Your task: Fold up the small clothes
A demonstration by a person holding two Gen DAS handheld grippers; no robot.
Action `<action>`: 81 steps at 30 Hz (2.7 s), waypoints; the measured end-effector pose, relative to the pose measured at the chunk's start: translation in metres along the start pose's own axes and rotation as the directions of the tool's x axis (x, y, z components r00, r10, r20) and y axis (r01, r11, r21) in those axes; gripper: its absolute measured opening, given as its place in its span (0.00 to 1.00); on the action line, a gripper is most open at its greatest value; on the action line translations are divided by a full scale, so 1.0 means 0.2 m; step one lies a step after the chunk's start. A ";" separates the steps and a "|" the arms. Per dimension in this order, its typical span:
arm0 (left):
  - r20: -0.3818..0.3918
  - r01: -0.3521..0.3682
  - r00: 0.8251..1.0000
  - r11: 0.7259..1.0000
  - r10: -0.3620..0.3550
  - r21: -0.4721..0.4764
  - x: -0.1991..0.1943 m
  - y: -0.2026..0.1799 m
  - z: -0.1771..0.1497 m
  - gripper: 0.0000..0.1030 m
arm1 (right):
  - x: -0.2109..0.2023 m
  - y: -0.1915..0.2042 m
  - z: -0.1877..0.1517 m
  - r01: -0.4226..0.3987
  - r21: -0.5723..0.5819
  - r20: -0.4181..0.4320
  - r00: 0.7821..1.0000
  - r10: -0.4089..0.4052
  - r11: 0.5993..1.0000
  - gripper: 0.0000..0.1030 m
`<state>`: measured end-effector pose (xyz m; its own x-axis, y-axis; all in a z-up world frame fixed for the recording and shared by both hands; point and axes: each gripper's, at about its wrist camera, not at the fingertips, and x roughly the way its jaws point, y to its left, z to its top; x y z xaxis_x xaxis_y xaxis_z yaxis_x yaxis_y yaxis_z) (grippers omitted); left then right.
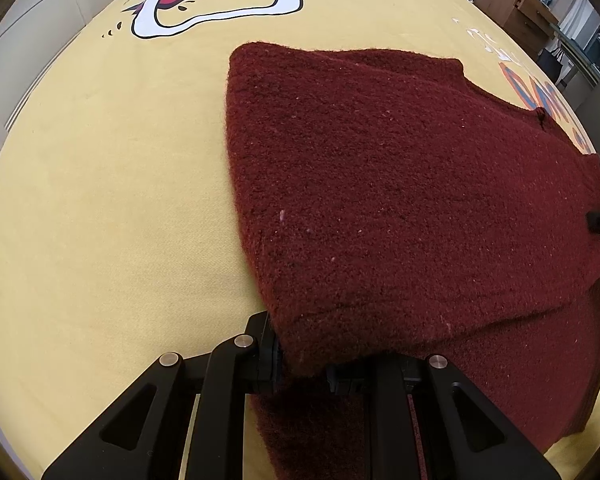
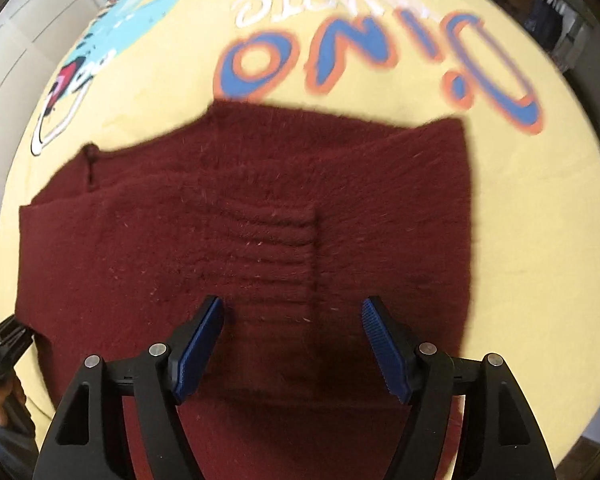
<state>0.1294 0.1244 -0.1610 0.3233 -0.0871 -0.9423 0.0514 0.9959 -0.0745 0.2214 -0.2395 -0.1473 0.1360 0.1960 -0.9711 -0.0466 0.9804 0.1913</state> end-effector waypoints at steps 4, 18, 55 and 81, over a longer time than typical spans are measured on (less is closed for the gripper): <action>0.012 -0.023 1.000 0.999 0.023 0.026 -0.01 -0.01 0.00 0.14 | 0.01 0.06 -0.04 0.035 -0.033 -0.004 0.999 -0.035 0.999 0.69; 0.017 -0.052 0.999 0.995 0.051 0.080 -0.07 -0.05 0.00 0.14 | -0.33 0.01 -0.06 0.092 -0.078 0.223 0.972 -0.073 0.993 0.16; 0.216 -0.020 0.976 0.995 -0.003 0.102 -0.26 -0.59 0.19 0.99 | -0.31 0.30 -0.38 0.119 -0.146 0.387 0.921 -0.054 0.982 0.99; 0.113 -0.035 0.993 0.998 0.028 0.059 0.03 -0.30 0.19 0.99 | 0.01 -0.01 -0.34 0.095 -0.014 0.356 0.931 -0.084 0.995 1.00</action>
<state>0.1640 0.0642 -0.1496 0.4296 -0.0614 -0.9009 0.0961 0.9951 -0.0220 0.1543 -0.2431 -0.1598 0.4826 0.1072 -0.8693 -0.0474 0.9942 0.0962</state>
